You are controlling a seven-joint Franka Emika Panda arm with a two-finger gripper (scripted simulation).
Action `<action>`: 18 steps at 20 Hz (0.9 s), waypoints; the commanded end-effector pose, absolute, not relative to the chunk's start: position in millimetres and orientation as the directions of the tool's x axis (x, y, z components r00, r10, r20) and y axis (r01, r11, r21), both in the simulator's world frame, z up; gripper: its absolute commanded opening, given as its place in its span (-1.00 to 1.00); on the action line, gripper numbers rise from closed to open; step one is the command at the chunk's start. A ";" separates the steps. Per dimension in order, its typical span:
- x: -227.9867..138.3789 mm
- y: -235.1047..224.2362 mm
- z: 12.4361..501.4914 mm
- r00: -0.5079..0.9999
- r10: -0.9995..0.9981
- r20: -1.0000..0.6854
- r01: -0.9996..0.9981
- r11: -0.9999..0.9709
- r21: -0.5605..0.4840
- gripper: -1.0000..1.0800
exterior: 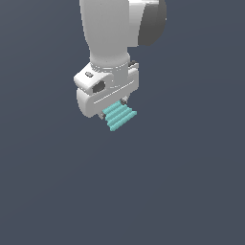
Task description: Pick up the object and move it to a goal position.
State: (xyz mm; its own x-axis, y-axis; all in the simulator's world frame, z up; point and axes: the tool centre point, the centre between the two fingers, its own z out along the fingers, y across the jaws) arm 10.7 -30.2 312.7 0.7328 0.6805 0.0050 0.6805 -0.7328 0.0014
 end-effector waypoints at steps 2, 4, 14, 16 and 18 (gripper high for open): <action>19.1 -40.1 342.1 0.733 0.681 0.004 0.681 -0.733 0.000 -1.00; 23.8 -45.1 356.7 0.733 0.680 0.003 0.680 -0.733 0.000 -1.00; 43.6 -65.2 415.1 0.733 0.680 0.001 0.680 -0.733 0.000 -1.00; 46.3 -67.8 422.7 0.733 0.680 0.001 0.680 -0.733 0.000 -1.00; 48.8 -69.9 428.6 0.734 0.680 0.001 0.680 -0.734 0.000 -1.00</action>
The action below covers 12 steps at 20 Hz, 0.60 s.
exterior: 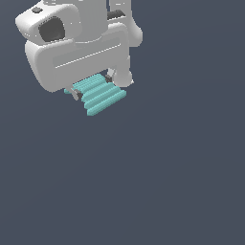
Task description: Pick up the object and move it to a goal position.
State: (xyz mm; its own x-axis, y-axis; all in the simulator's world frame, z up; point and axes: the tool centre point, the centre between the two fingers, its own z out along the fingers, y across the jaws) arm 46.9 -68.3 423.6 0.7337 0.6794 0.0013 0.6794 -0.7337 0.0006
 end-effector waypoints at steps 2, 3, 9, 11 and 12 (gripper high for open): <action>50.7 -71.6 433.6 0.734 0.680 0.001 0.680 -0.734 0.000 -1.00; 51.5 -72.3 435.7 0.734 0.680 0.001 0.680 -0.734 0.000 -1.00; 54.8 -74.8 442.8 0.734 0.679 0.000 0.679 -0.734 0.000 -1.00; 55.1 -75.0 443.6 0.734 0.679 0.000 0.679 -0.734 0.000 -1.00; 55.2 -75.1 443.7 0.734 0.679 0.000 0.679 -0.734 0.000 -1.00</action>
